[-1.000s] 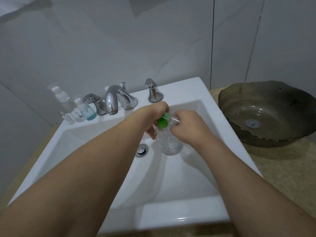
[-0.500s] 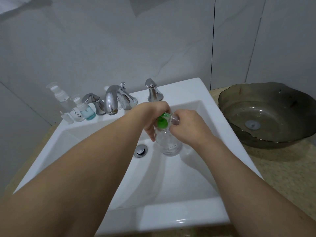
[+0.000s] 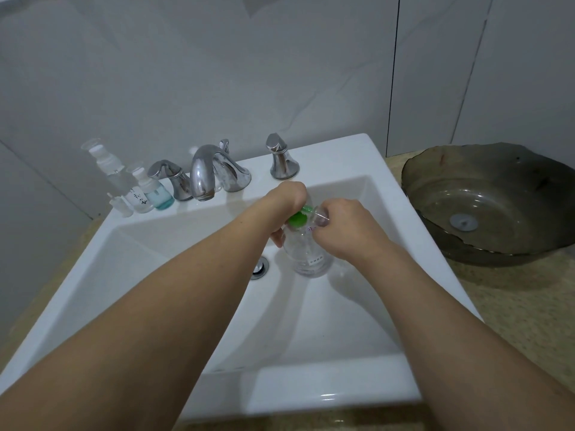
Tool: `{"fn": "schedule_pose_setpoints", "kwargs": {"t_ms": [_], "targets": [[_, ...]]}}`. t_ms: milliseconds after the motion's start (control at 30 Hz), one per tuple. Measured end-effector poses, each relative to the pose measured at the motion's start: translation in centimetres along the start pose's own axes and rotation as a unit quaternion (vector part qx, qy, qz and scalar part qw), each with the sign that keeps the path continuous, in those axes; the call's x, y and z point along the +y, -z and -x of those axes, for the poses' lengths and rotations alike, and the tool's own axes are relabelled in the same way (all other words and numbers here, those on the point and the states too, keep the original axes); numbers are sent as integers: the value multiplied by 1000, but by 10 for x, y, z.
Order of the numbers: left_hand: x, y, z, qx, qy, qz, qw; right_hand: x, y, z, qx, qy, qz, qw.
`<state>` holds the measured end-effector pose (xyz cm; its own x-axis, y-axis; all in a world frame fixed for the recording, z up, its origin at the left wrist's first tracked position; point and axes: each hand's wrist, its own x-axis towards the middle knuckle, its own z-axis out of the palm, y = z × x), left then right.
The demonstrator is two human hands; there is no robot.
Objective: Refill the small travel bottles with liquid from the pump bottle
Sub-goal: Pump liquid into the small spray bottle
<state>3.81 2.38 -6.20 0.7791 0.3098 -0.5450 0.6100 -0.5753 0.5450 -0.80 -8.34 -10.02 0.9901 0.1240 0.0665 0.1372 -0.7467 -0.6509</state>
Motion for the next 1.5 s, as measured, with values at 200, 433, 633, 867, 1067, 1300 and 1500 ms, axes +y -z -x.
{"fn": "schedule_pose_setpoints", "kwargs": {"t_ms": [200, 433, 633, 867, 1067, 1300, 1500], "targets": [[-1, 3, 0, -14, 3, -6, 1000, 0, 0, 0, 1, 4, -4, 1000], [5, 20, -7, -120, 48, 19, 991, -3, 6, 3, 35, 21, -39, 998], [7, 22, -9, -140, 49, 17, 989, -4, 7, 4, 32, 12, -55, 998], [4, 10, -4, -72, 21, -16, 997, -4, 5, 4, 37, 9, -38, 999], [3, 1, 0, 7, 16, -5, 1000, -3, 4, 3, 0, -11, -8, 1000], [1, 0, -2, 22, 5, -10, 1000, -4, 3, 3, 8, -18, -7, 1000], [3, 8, -2, -22, 11, -44, 999, -6, 6, 4, 29, -5, -16, 999]]}}
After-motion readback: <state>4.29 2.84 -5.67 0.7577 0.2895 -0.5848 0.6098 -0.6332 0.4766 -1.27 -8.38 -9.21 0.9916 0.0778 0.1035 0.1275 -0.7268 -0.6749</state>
